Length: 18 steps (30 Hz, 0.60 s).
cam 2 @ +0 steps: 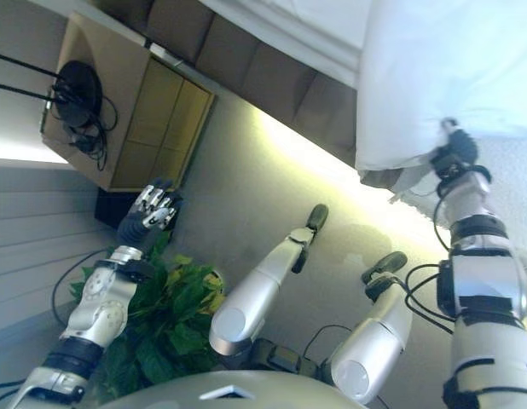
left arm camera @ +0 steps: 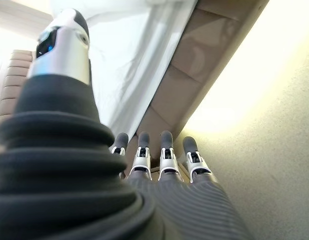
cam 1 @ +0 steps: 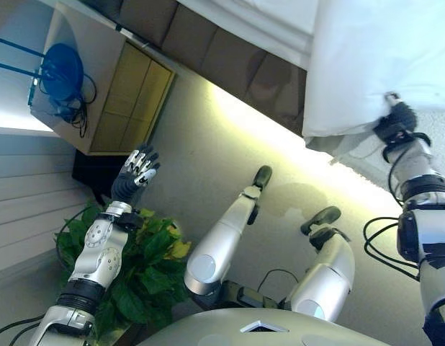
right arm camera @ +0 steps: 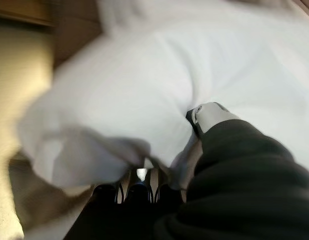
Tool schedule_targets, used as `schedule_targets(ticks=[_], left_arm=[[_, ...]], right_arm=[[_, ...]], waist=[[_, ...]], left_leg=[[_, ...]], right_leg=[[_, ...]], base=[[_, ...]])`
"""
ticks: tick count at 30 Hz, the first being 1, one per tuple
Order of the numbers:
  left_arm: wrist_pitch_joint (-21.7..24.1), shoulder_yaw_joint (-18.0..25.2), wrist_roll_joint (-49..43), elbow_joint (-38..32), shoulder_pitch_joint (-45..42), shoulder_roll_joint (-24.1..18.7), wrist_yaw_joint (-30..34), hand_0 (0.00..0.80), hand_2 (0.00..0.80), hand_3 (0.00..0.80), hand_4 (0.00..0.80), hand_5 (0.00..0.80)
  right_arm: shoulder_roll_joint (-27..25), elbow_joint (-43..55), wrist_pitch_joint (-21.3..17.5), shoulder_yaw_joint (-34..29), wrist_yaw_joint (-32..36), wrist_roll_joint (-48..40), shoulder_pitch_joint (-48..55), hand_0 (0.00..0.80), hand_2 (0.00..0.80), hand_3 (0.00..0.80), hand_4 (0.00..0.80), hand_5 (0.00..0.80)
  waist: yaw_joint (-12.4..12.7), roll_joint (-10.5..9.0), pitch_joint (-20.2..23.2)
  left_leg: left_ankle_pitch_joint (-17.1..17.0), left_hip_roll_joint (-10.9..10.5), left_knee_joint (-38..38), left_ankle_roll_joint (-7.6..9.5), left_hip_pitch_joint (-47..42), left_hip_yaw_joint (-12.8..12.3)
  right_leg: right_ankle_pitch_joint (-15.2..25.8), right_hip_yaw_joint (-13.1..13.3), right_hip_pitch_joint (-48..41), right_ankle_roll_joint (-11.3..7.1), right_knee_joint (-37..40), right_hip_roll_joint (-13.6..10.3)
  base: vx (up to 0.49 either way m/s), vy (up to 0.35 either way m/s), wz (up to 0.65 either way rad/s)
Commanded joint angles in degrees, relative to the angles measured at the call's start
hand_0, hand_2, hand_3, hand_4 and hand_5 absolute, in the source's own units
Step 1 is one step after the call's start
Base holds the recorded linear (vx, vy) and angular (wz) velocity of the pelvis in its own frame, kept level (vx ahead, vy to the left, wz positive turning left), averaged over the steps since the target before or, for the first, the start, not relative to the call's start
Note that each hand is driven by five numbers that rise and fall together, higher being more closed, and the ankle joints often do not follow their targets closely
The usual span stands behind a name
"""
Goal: Make the bed neatly
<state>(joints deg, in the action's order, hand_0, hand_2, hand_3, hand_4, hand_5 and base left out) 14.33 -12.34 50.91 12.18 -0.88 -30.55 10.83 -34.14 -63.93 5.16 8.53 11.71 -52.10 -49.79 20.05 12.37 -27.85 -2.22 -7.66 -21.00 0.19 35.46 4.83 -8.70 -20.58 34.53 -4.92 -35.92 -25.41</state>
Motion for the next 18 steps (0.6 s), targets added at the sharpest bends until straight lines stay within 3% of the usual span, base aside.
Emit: schedule_targets(ticks=[1, 6, 7, 8, 9, 18], left_arm=[[0.4, 0.3, 0.1, -2.5, 0.1, 2.3, 0.9, 0.0, 0.0, 0.0, 0.0, 0.0], [-0.9, 1.2, -0.9, -3.2, -0.3, 2.8, 2.1, 0.0, 0.0, 0.0, 0.0, 0.0], [-1.2, 1.3, -1.0, -3.5, -0.2, 2.8, 2.1, 0.0, 0.0, 0.0, 0.0, 0.0], [-1.5, 1.4, -1.1, -3.8, -0.2, 2.9, 2.0, 0.0, 0.0, 0.0, 0.0, 0.0], [-1.6, 1.6, -1.2, -3.8, -0.1, 3.0, 2.0, 0.0, 0.0, 0.0, 0.0, 0.0], [-1.1, 1.7, -1.4, -2.8, 1.2, 3.0, 2.3, 0.0, 0.0, 0.0, 0.0, 0.0]], right_arm=[[4.1, 6.0, 3.1, 5.1, 1.3, 6.7, -1.5, 0.8, 0.8, 0.8, 0.8, 0.8], [8.2, 10.6, 6.9, 10.4, -0.5, 12.9, -1.2, 0.8, 0.8, 0.8, 0.8, 0.8], [8.5, 10.9, 7.2, 10.8, -1.9, 12.4, -1.1, 0.612, 0.612, 0.612, 0.612, 0.612], [8.8, 10.9, 7.5, 10.8, -3.2, 11.7, -0.9, 0.21, 0.21, 0.21, 0.21, 0.21], [9.0, 10.5, 7.7, 10.3, -4.2, 11.0, -0.8, 0.0, 0.0, 0.0, 0.0, 0.0], [7.9, 4.9, 5.3, 4.3, -9.0, 2.4, 0.3, 0.0, 0.0, 0.0, 0.0, 0.0]], waist=[[2.4, 5.53, -1.2], [3.2, 5.57, -1.0], [3.2, 5.61, -1.0], [3.2, 5.6, -1.0], [3.2, 5.59, -1.1], [2.9, 4.82, -1.4]], left_leg=[[0.1, 0.1, -3.2, -1.24, 1.4, -2.0], [-0.6, -0.3, -2.8, -1.41, 1.1, -1.9], [-0.7, -0.3, -2.7, -1.44, 1.0, -1.8], [-0.8, -0.4, -2.6, -1.47, 1.0, -1.8], [-0.9, -0.5, -2.6, -1.47, 1.0, -1.7], [-0.7, -0.2, -2.9, -1.25, 1.3, -1.5]], right_leg=[[5.8, 3.3, -3.0, -4.29, 3.0, -2.7], [6.0, 3.1, -3.3, -4.36, 2.9, -2.8], [6.1, 3.1, -3.4, -4.38, 3.0, -2.8], [6.2, 3.1, -3.5, -4.41, 3.1, -2.8], [6.3, 3.1, -3.6, -4.42, 3.2, -2.7], [7.1, 3.0, -3.5, -4.86, 3.8, -2.4]], base=[[0.023, 0.017, 0.04], [0.012, 0.011, 0.06], [-0.002, 0.01, 0.06], [-0.009, 0.007, 0.05], [0.0, 0.0, 0.0], [0.0, 0.0, 0.0]])
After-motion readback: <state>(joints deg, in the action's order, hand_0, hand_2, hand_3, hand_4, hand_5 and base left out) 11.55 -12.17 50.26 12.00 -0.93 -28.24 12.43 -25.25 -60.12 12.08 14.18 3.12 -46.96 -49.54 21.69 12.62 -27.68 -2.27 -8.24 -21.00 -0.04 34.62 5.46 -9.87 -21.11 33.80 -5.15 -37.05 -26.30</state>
